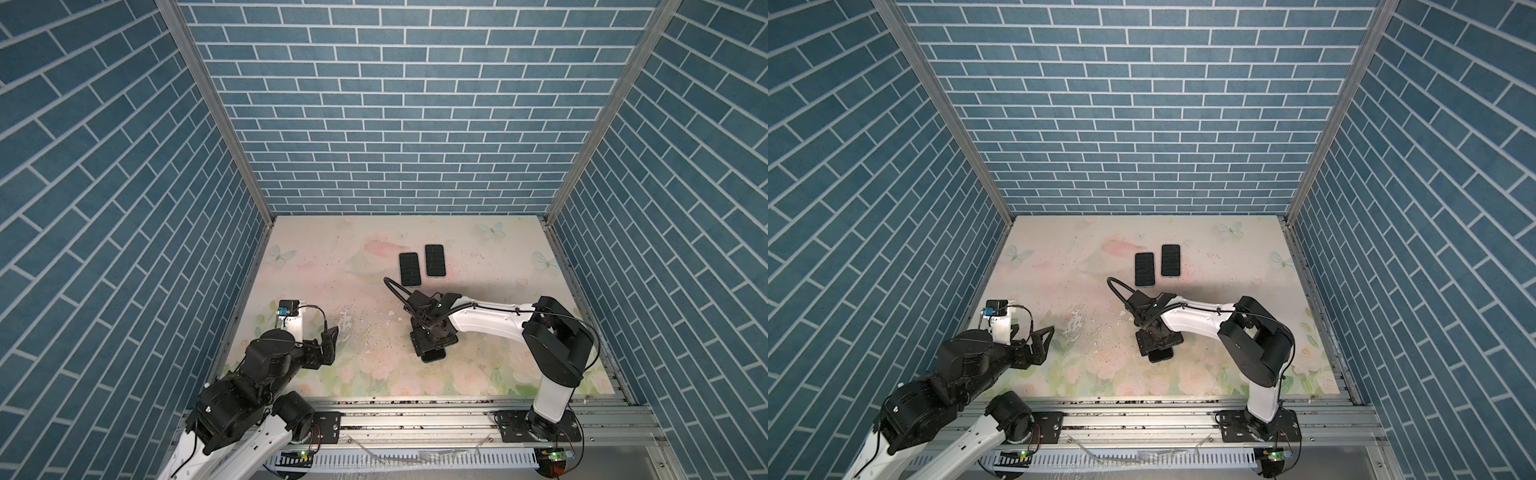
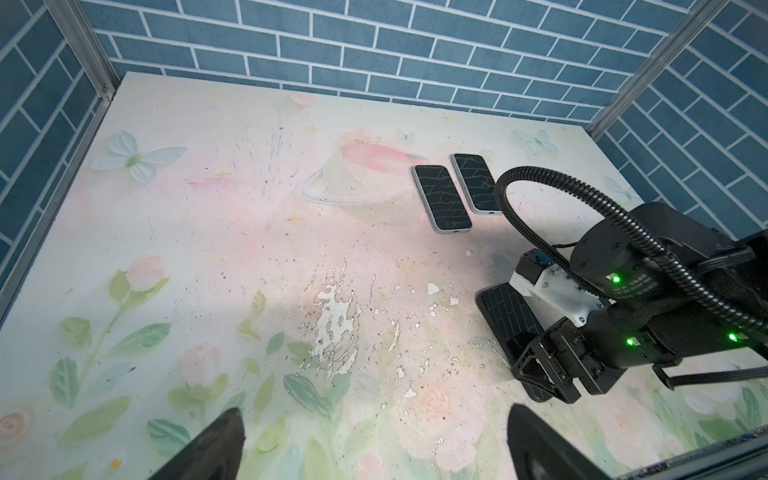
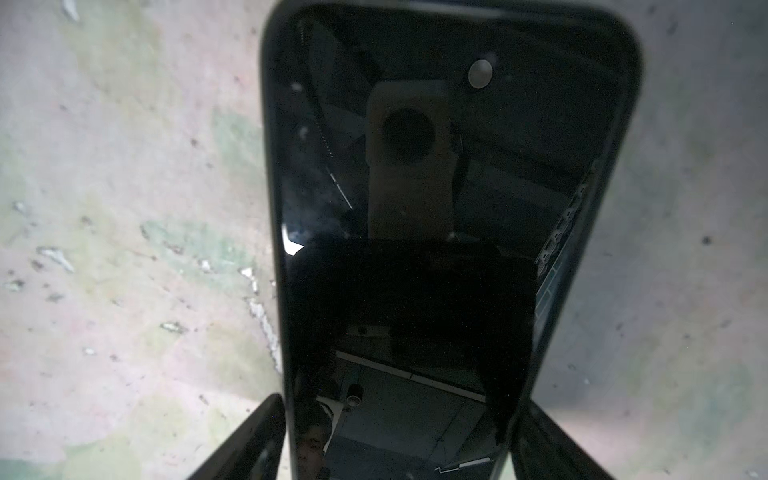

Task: Put the phone into the phone case

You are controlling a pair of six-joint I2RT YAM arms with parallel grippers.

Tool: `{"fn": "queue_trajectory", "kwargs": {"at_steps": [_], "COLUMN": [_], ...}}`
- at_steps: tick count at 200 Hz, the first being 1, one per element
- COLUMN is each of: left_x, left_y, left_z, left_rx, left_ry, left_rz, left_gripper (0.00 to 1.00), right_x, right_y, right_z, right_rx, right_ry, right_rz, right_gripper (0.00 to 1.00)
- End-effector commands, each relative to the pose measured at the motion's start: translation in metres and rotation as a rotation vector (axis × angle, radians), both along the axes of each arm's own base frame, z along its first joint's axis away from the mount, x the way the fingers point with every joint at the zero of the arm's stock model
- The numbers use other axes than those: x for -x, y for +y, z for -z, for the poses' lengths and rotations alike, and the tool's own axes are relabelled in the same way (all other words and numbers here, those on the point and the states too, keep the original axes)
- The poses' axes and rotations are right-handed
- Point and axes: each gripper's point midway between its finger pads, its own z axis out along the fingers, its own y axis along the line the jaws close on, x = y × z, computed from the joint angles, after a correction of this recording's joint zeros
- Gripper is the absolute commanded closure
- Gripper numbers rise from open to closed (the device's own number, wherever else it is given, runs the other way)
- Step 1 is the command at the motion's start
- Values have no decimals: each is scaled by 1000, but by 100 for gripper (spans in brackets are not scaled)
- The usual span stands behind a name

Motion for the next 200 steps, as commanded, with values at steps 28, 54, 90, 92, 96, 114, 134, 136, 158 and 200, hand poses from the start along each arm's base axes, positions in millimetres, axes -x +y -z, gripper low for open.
{"fn": "queue_trajectory", "kwargs": {"at_steps": [28, 54, 90, 92, 96, 114, 134, 136, 158, 200], "left_x": [-7, -10, -14, -14, -15, -17, -17, -17, -15, -11], "left_y": [9, 12, 21, 21, 23, 28, 32, 33, 39, 45], "left_z": [8, 11, 14, 14, 14, 16, 18, 18, 16, 9], "left_rx": [7, -6, -5, -4, -3, -4, -19, -20, -27, -10], "left_ry": [15, 33, 50, 50, 51, 59, 66, 66, 49, -1], "left_rz": [-67, -90, -145, -149, -157, -188, -207, -211, -236, -257], "left_gripper": [1, 0, 1, 1, 0, 1, 1, 0, 0, 0], "right_x": [6, 6, 6, 7, 7, 9, 15, 15, 19, 15], "right_y": [-9, -5, 0, -1, -1, -1, 3, 3, 6, 0], "right_z": [13, -1, -40, -41, -43, -51, -48, -47, -34, -7], "right_rx": [17, -42, -160, -166, -173, -206, -232, -235, -220, -91], "right_ry": [3, -24, -81, -82, -85, -91, -61, -55, -30, 6], "right_rz": [32, 25, 20, 19, 20, 24, 40, 42, 52, 83], "right_gripper": [28, 17, 17, 18, 19, 26, 45, 47, 55, 55]}}
